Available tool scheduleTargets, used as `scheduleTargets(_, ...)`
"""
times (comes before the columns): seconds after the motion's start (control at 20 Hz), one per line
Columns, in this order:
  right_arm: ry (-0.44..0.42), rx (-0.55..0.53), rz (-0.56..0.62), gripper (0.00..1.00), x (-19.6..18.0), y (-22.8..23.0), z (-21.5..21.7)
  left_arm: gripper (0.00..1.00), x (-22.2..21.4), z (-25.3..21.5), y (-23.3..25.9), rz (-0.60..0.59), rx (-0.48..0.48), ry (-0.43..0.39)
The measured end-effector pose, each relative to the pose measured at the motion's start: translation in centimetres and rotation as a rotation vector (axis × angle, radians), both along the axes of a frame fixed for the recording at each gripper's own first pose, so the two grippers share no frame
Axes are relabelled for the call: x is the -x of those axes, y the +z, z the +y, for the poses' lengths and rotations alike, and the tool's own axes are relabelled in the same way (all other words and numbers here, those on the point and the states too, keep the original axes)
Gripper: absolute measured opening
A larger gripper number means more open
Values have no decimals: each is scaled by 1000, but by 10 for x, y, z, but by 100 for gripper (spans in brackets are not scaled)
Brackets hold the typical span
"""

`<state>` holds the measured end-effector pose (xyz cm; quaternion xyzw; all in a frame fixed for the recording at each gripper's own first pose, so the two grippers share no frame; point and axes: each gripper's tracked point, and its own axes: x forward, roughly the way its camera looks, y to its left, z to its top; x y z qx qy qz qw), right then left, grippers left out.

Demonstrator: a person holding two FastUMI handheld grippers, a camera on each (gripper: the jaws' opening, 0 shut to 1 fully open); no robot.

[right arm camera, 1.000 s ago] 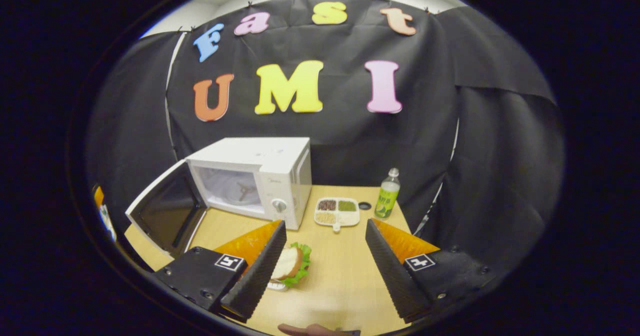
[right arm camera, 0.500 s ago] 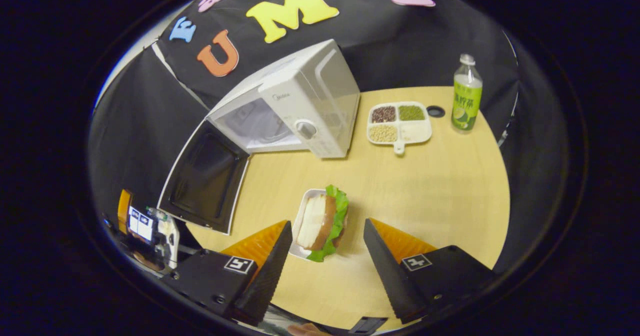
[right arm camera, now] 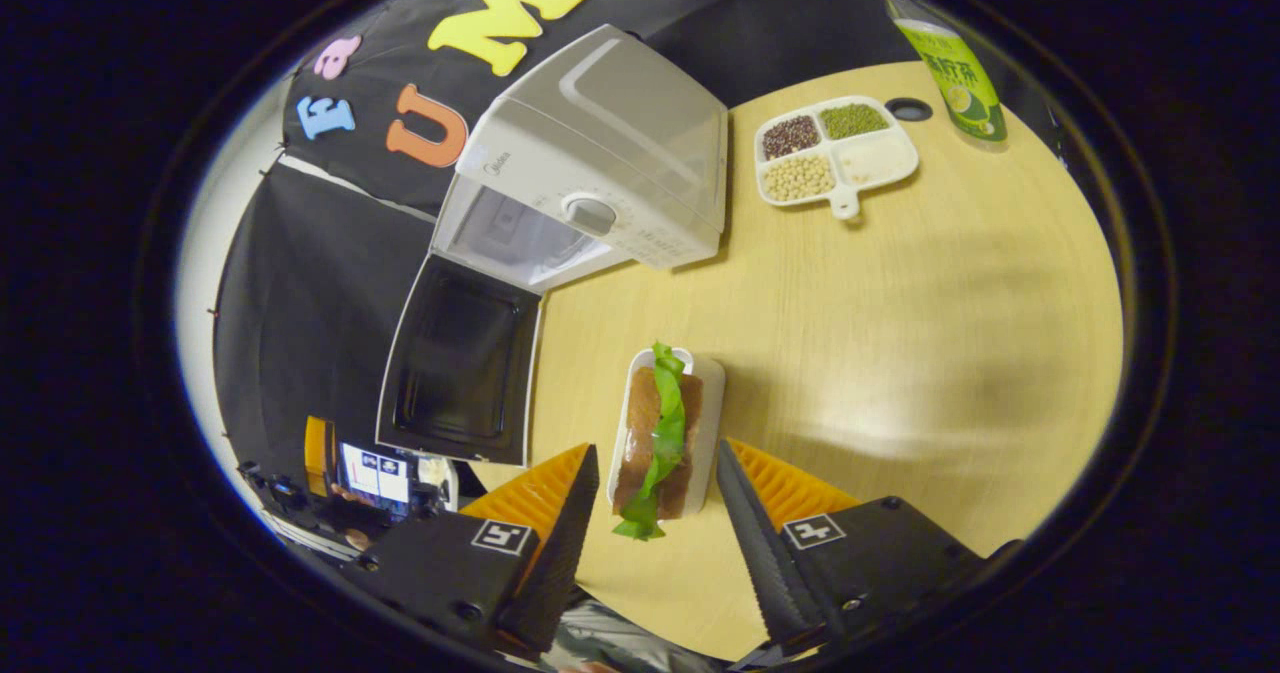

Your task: Open the microwave oven with the left hand, put the food in, and close the microwave oven.

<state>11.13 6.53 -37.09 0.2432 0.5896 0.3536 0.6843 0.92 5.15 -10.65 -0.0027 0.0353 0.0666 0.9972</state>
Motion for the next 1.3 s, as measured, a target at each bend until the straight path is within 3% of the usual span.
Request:
scheduleTargets(0.1,-41,-22,33,42,1,-6,6,96,3,-5,-2,4,15,-20)
scheduleTargets(0.25,-17,4,-39,35,4,6,1,96,5,-7,-3,3,16,-39)
scheduleTargets(0.3,-20,26,-77,26,5,13,-1,96,6,-6,-2,0,10,-39)
scheduleTargets(0.35,-18,55,-118,35,4,19,-4,96,7,-4,-2,-5,7,-38)
scheduleTargets(0.4,-15,84,-159,27,4,26,-6,96,9,-3,-2,-8,8,-43)
scheduleTargets(0.45,-9,111,-199,35,6,34,-5,96,9,-4,-1,-15,12,-48)
scheduleTargets(0.7,53,229,-410,35,23,66,14,96,11,-4,-1,-34,20,-79)
scheduleTargets(0.75,67,257,-462,27,27,73,20,96,11,-1,-1,-38,22,-81)
scheduleTargets(0.8,90,289,-525,26,30,78,27,96,11,2,-2,-41,25,-79)
scheduleTargets(0.85,111,326,-585,35,33,80,33,96,11,3,-2,-44,27,-77)
scheduleTargets(0.95,140,387,-706,35,36,87,51,96,10,7,-2,-55,27,-82)
scheduleTargets(1.0,147,399,-752,26,38,92,63,96,11,10,-2,-59,29,-86)
scheduleTargets(1.05,150,403,-792,27,42,93,79,96,11,13,-3,-60,36,-89)
scheduleTargets(1.1,154,393,-829,35,44,96,94,96,12,16,-5,-62,43,-90)
scheduleTargets(1.3,167,354,-883,35,44,88,152,96,1,28,-8,-68,61,-80)
